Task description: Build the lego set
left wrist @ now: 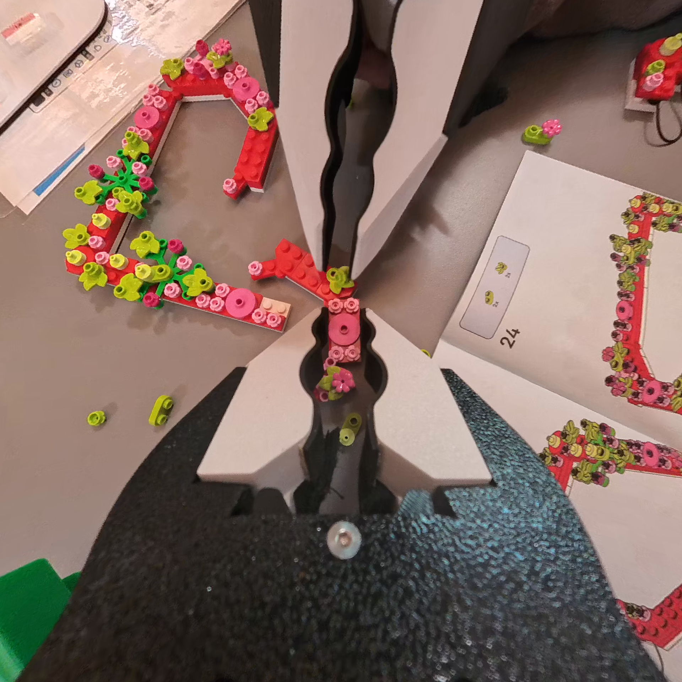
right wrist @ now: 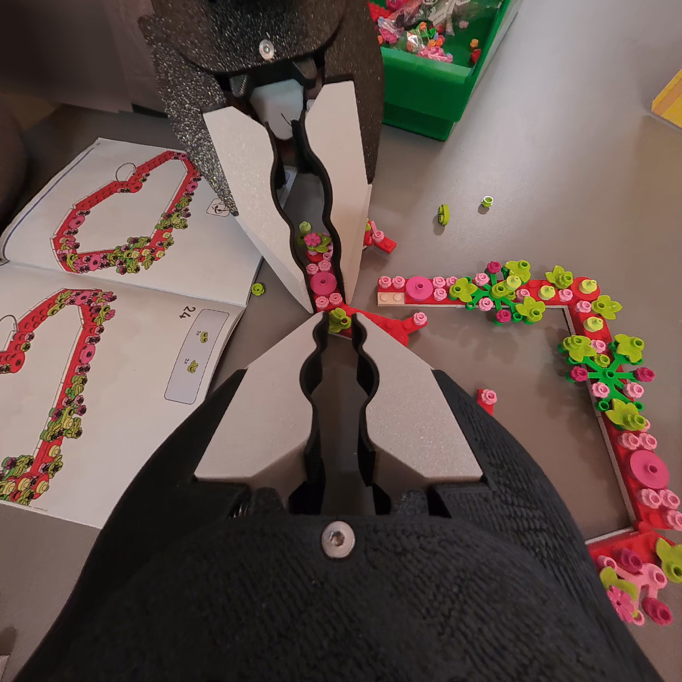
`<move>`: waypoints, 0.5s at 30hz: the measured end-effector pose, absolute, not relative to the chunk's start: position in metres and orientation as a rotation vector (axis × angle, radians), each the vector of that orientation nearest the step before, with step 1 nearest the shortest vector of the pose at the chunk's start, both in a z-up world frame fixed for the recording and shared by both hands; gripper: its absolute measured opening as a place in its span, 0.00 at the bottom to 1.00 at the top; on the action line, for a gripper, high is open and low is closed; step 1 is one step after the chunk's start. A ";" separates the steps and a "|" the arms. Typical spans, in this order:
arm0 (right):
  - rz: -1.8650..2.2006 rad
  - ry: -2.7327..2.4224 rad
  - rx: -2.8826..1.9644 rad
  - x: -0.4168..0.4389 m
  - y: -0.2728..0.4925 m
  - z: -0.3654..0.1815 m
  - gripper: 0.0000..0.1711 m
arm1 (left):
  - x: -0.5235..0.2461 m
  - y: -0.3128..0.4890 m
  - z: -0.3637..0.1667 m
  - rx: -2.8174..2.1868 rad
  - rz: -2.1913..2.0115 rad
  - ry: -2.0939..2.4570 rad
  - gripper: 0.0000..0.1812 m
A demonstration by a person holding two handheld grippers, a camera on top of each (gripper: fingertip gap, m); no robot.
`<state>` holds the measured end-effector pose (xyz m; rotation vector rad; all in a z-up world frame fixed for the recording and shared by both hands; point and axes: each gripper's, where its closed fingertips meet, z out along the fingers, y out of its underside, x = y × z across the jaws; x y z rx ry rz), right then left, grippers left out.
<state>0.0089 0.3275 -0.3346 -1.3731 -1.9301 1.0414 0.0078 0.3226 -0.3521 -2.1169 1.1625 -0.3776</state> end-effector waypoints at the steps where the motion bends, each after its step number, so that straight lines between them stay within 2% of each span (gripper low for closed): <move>1: 1.050 -1.927 -1.369 0.009 0.327 -0.334 0.05 | 0.008 0.323 -0.352 -2.118 -0.378 1.162 0.09; 15: 1.063 -1.931 -1.367 0.009 0.325 -0.333 0.02 | 0.008 0.323 -0.352 -2.119 -0.380 1.162 0.09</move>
